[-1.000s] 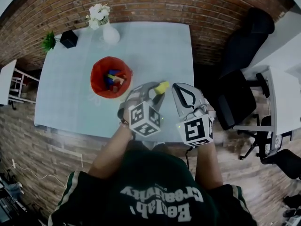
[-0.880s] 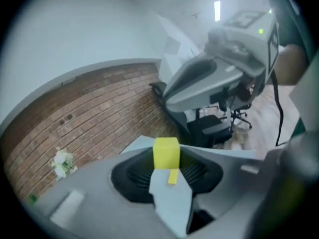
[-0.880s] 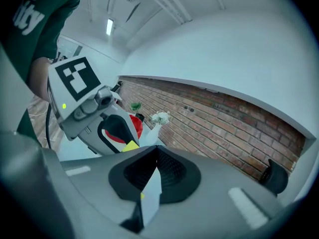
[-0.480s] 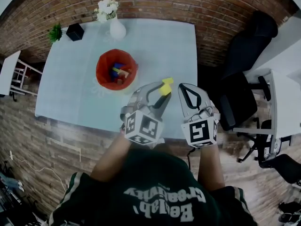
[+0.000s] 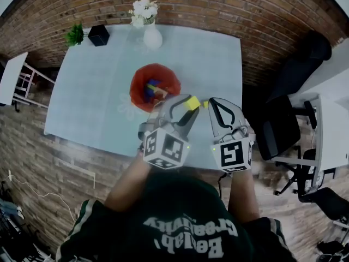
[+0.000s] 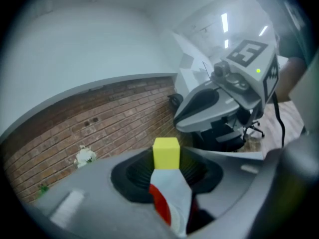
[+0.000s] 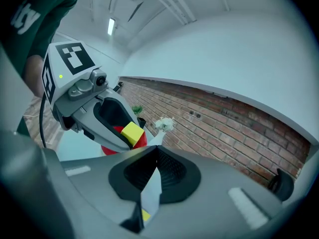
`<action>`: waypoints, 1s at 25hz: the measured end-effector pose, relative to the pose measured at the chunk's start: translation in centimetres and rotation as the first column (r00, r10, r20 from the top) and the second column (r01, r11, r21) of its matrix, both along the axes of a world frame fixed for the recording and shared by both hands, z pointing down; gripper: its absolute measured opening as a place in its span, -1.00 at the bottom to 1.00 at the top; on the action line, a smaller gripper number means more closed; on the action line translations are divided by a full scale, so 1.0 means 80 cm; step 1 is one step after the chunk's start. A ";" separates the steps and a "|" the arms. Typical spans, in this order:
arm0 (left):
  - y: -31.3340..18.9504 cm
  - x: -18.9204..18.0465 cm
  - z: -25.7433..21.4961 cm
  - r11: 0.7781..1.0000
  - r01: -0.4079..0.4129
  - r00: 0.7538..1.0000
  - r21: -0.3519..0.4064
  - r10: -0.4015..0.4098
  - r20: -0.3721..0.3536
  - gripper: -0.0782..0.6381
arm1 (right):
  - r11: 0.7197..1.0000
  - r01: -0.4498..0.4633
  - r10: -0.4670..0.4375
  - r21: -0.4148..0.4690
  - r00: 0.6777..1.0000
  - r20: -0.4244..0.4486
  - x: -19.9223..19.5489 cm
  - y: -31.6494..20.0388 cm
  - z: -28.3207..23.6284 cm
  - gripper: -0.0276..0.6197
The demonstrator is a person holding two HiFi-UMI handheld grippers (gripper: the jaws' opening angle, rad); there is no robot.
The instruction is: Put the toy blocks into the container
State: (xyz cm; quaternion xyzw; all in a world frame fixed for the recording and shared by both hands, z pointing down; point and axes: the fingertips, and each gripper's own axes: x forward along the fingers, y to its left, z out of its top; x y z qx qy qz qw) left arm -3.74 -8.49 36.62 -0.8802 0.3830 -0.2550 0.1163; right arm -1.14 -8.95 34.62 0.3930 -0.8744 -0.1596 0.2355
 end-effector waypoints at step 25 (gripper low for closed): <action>-0.047 -0.193 0.043 0.984 0.172 0.985 -0.043 -0.171 0.029 -0.37 | 0.986 0.169 -0.168 0.003 0.986 -0.018 -0.201 -0.038 0.007 -0.90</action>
